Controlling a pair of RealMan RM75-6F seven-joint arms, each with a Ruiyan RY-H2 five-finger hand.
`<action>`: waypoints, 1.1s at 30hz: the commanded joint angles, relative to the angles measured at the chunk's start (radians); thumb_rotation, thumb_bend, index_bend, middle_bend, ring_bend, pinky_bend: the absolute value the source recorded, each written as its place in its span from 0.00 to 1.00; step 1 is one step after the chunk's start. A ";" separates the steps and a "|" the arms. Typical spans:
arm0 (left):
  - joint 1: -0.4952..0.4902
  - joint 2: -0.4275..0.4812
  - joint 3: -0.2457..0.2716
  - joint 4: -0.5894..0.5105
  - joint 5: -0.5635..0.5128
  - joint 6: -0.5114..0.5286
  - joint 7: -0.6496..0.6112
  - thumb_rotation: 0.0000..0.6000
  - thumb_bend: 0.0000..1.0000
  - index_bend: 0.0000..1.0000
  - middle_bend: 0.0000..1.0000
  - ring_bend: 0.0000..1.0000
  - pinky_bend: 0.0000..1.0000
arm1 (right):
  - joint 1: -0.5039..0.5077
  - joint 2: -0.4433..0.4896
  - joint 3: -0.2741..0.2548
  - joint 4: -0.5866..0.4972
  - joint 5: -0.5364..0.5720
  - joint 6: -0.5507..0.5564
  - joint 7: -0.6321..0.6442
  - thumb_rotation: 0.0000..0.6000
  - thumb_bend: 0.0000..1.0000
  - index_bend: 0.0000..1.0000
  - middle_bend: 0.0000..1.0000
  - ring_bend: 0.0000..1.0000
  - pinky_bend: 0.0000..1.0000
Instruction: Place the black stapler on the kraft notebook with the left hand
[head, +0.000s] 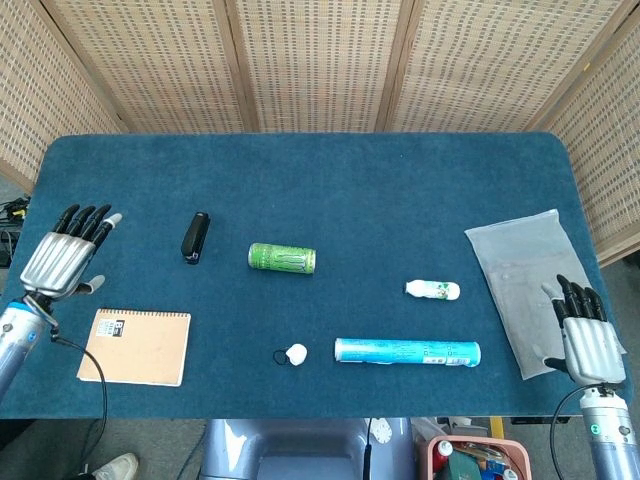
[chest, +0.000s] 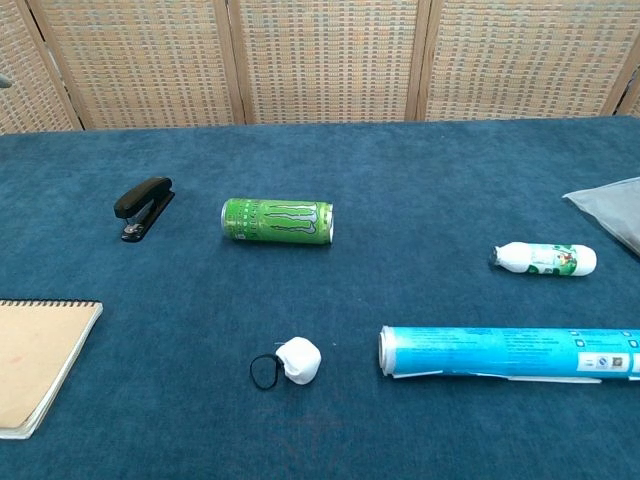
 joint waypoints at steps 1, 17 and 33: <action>-0.115 -0.060 -0.008 0.132 -0.010 -0.139 -0.022 1.00 0.24 0.07 0.00 0.00 0.00 | 0.008 -0.010 0.007 0.019 0.017 -0.015 -0.002 1.00 0.17 0.00 0.00 0.00 0.00; -0.351 -0.272 0.045 0.445 0.020 -0.394 -0.020 1.00 0.26 0.07 0.00 0.00 0.00 | 0.011 -0.029 0.028 0.098 0.099 -0.053 0.024 1.00 0.17 0.00 0.00 0.00 0.00; -0.457 -0.418 0.100 0.624 0.054 -0.471 -0.043 1.00 0.28 0.07 0.00 0.00 0.00 | 0.013 -0.034 0.035 0.129 0.126 -0.071 0.046 1.00 0.17 0.00 0.00 0.00 0.00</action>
